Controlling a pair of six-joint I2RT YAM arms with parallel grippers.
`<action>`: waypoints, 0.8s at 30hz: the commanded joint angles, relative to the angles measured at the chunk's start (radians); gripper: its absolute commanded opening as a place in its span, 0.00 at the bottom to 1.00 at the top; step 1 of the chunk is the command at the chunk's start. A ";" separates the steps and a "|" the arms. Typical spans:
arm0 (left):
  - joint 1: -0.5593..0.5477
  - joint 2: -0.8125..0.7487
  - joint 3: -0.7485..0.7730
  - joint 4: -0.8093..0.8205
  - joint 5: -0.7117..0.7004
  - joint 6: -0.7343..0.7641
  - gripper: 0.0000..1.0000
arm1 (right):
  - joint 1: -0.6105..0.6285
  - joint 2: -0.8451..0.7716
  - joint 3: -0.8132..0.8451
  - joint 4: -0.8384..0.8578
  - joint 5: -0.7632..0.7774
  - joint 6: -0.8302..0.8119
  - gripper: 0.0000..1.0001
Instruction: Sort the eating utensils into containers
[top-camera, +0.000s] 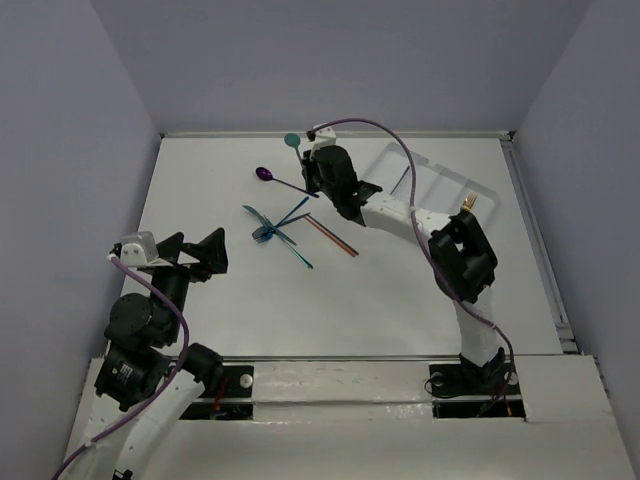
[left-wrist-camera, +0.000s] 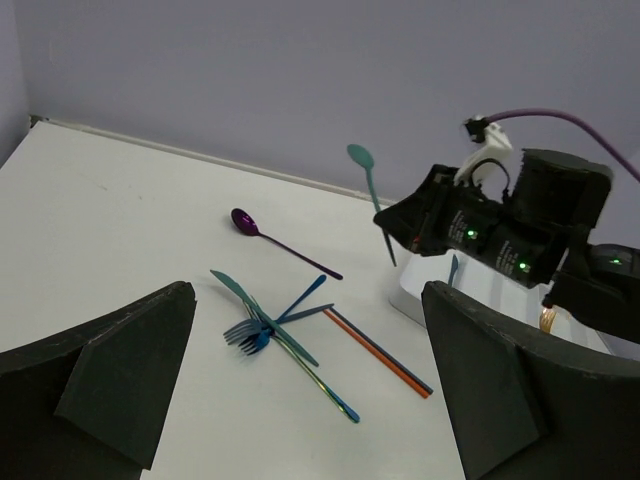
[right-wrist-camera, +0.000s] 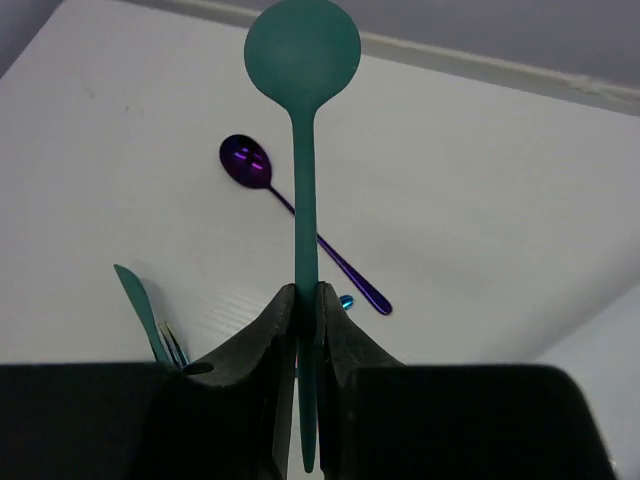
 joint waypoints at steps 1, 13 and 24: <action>0.006 0.002 -0.003 0.046 0.008 0.009 0.99 | -0.051 -0.159 -0.183 0.150 0.281 0.154 0.00; 0.006 -0.020 -0.003 0.043 0.011 0.006 0.99 | -0.258 -0.412 -0.632 0.050 0.566 0.689 0.00; 0.006 -0.026 -0.003 0.041 0.013 0.006 0.99 | -0.346 -0.328 -0.571 -0.001 0.481 0.689 0.00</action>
